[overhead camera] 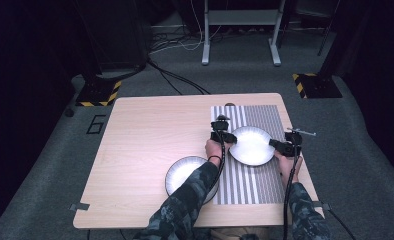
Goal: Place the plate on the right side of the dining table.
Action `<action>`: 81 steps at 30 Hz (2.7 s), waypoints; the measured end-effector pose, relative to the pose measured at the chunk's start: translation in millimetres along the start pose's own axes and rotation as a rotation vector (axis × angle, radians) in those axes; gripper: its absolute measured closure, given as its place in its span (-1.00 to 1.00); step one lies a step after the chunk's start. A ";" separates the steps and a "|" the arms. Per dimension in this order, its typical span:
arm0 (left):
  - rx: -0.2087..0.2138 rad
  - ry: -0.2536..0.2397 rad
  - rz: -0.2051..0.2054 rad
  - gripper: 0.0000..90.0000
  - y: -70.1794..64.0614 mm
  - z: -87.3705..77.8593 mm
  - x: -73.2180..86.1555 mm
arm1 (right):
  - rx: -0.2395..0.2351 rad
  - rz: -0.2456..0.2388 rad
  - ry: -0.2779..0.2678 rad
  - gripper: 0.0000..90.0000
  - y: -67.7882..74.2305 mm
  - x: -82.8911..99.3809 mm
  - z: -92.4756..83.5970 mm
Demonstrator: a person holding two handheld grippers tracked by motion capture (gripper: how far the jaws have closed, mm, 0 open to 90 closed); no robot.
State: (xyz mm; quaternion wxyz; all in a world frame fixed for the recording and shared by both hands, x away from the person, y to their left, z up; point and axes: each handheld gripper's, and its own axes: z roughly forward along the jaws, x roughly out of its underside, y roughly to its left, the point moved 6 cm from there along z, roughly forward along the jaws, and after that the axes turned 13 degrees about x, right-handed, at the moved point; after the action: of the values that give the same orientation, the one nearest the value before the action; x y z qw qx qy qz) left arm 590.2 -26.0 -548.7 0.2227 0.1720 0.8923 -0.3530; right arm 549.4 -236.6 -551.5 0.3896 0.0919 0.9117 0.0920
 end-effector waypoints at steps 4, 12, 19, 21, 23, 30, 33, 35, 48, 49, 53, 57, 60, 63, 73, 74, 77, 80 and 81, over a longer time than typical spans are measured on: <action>-0.010 0.004 0.008 0.53 -0.5 -0.4 0.1 | 0.002 0.006 -0.003 0.84 -0.1 0.5 -0.2; -0.007 0.010 0.005 0.16 -4.5 -4.9 0.3 | -0.018 -0.004 0.015 0.43 6.3 -0.6 -4.1; 0.010 -0.015 0.020 -0.36 -7.7 -18.9 -4.1 | -0.031 -0.036 0.012 -0.35 11.6 -4.6 -13.6; 0.023 -0.026 0.030 -0.46 -10.9 -24.0 -4.9 | -0.047 -0.048 0.012 -0.53 13.1 -4.8 -17.2; 0.034 -0.037 0.042 -0.55 -13.9 -28.6 -4.2 | -0.068 -0.056 0.033 -0.69 15.1 -3.6 -20.9; 0.068 -0.063 0.092 -0.67 -22.5 -51.9 3.0 | -0.099 -0.086 0.024 -0.93 17.7 -4.5 -39.6; 0.087 -0.074 0.118 -0.68 -27.1 -63.9 5.4 | -0.099 -0.135 0.003 -1.00 23.7 -4.0 -51.7; 0.088 -0.077 0.141 -0.69 -30.4 -70.3 6.8 | -0.102 -0.152 -0.008 -1.00 27.6 -3.3 -56.9; 0.092 -0.144 0.264 -0.70 -35.4 -124.6 31.3 | -0.089 -0.291 -0.086 -1.00 41.7 5.6 -99.2; 0.086 -0.153 0.271 -0.70 -34.8 -128.5 35.1 | -0.081 -0.309 -0.100 -1.00 41.7 6.4 -102.9; 0.066 -0.163 0.300 -0.70 -31.1 -141.7 51.9 | -0.057 -0.353 -0.128 -1.00 41.2 12.1 -115.7; 0.043 -0.170 0.318 -0.70 -22.1 -157.1 66.0 | -0.057 -0.362 -0.147 -1.00 37.8 19.7 -125.7; 0.024 -0.186 0.312 -0.70 -11.7 -170.6 76.0 | -0.052 -0.359 -0.159 -1.00 32.9 25.1 -133.2; 0.000 -0.207 0.298 -0.71 0.2 -184.5 86.6 | -0.042 -0.361 -0.176 -1.00 26.6 30.1 -140.3; -0.127 -0.245 0.236 -0.70 52.7 -227.8 135.8 | -0.010 -0.356 -0.173 -1.00 5.2 51.5 -148.9; -0.138 -0.243 0.224 -0.70 58.9 -230.1 142.5 | -0.001 -0.356 -0.163 -1.00 2.8 54.9 -148.1; -0.176 -0.238 0.197 -0.71 75.5 -235.8 160.2 | 0.031 -0.367 -0.145 -1.00 -4.6 65.5 -142.6; -0.254 -0.243 0.175 -0.72 94.9 -243.4 179.1 | 0.076 -0.374 -0.119 -1.00 -13.0 79.1 -135.0; -0.262 -0.243 0.166 -0.74 100.7 -246.7 184.5 | 0.093 -0.378 -0.109 -1.00 -16.0 84.4 -132.0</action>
State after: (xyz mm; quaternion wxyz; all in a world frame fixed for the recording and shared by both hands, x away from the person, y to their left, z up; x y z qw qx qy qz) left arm 413.6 245.5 -539.5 0.3778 0.1704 0.8799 -0.2324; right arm 394.5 -244.6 -524.1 0.4441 -0.0582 0.8936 -0.0299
